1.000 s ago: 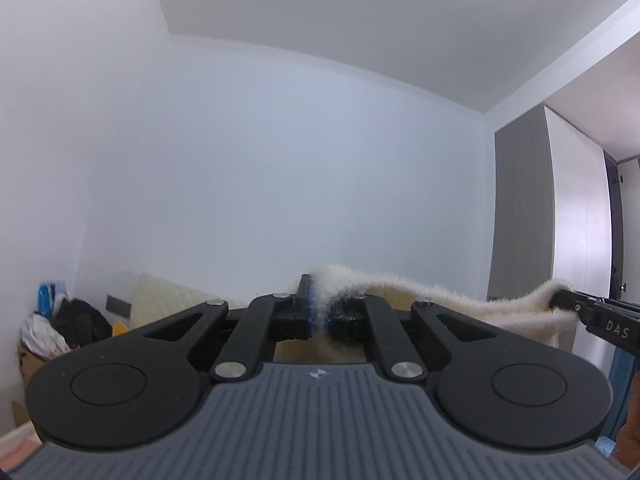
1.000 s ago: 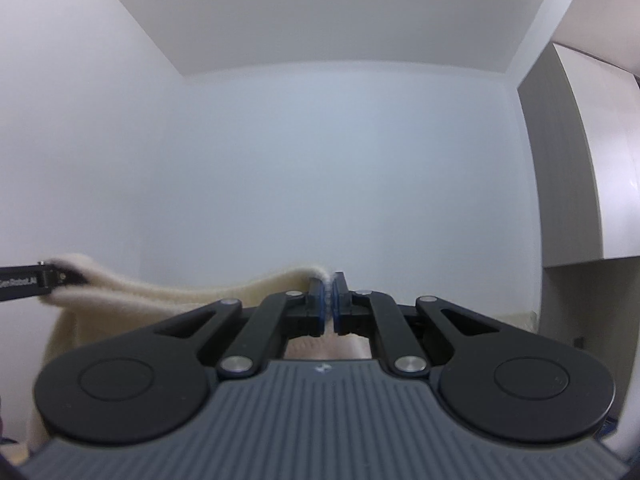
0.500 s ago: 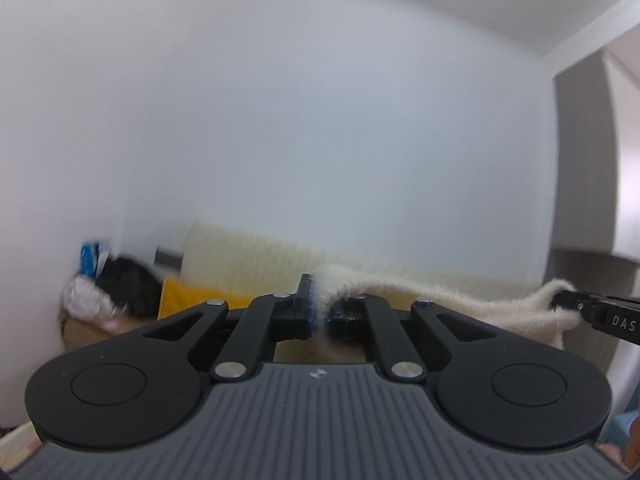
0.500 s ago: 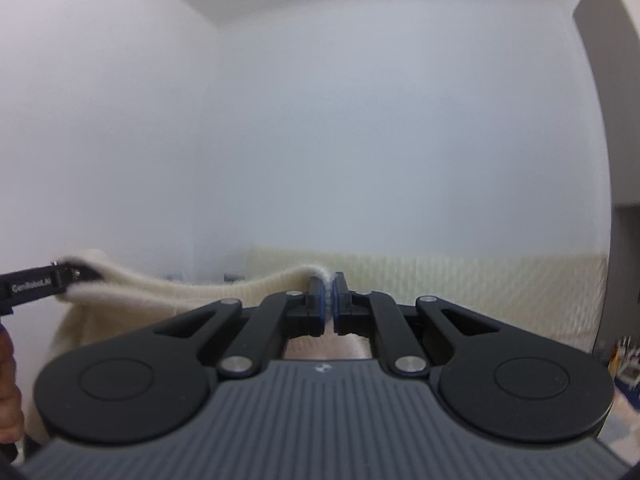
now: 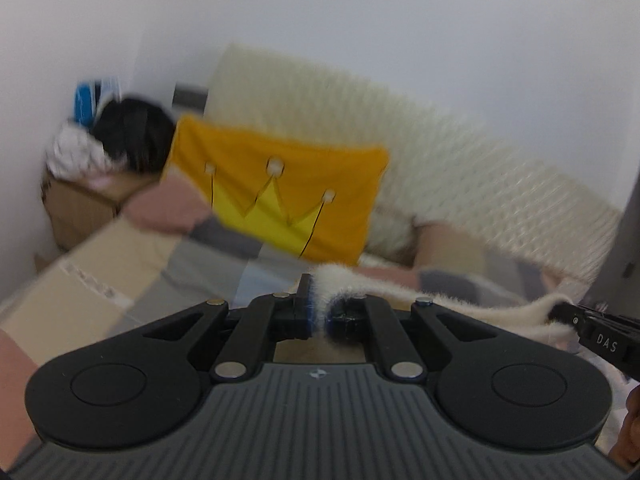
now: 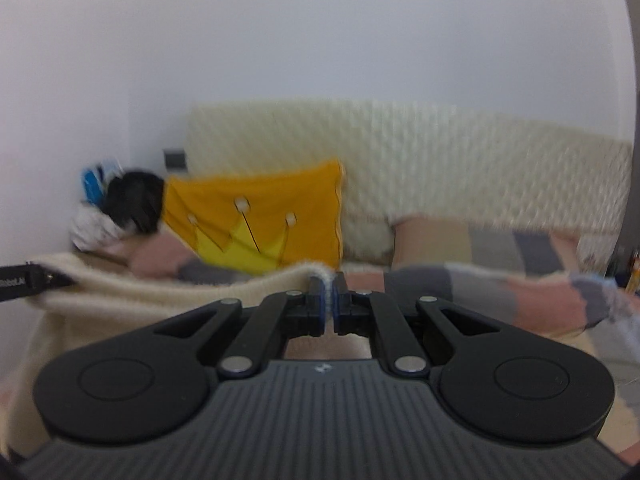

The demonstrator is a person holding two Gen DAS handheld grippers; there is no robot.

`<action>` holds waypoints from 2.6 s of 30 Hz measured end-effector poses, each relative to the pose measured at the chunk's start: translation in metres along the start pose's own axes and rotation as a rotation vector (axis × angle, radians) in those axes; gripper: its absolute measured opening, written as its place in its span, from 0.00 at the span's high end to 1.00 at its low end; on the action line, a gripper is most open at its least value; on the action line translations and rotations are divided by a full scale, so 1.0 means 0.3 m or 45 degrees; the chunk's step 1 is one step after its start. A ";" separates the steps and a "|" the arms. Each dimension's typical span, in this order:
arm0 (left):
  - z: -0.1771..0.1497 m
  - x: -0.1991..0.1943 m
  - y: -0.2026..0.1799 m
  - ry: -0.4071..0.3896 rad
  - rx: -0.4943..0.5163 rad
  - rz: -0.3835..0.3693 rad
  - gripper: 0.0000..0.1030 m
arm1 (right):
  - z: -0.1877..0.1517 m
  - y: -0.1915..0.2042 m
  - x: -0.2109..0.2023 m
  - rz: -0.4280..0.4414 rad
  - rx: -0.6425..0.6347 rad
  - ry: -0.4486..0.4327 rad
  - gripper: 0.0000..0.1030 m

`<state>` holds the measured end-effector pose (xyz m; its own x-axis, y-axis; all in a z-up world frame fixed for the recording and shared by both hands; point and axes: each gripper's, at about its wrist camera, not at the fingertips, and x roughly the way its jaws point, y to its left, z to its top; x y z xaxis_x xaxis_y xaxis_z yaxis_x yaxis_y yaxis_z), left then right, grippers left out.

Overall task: Fold large clothes
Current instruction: 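Lift the sweater with both tools and shake it out over the bed, then lay the sweater flat on the bed and open both tools, then grasp the striped sleeve cuff with the left tool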

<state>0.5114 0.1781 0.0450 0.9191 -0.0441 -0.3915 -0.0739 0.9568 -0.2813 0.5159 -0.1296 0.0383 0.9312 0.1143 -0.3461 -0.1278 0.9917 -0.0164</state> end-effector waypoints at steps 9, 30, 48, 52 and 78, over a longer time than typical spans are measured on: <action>-0.307 0.762 0.214 0.278 -0.033 0.018 0.93 | -0.248 0.059 0.501 -0.058 0.060 0.248 0.94; -0.465 1.063 0.242 0.609 0.008 0.117 0.87 | -0.523 0.033 0.812 0.011 0.113 0.550 0.87; -0.292 0.784 0.142 0.531 0.148 -0.004 0.08 | -0.377 0.067 0.559 0.161 0.118 0.444 0.27; -0.266 0.674 0.109 0.490 0.153 -0.018 0.08 | -0.375 0.060 0.498 0.178 0.128 0.450 0.27; -0.260 -0.610 -0.036 0.193 0.230 -0.021 0.08 | -0.278 0.111 -0.490 0.272 0.082 0.127 0.27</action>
<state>0.3138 0.1534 0.0513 0.8498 -0.0897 -0.5195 0.0236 0.9909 -0.1326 0.3463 -0.1182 0.0104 0.8468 0.3183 -0.4263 -0.2929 0.9478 0.1258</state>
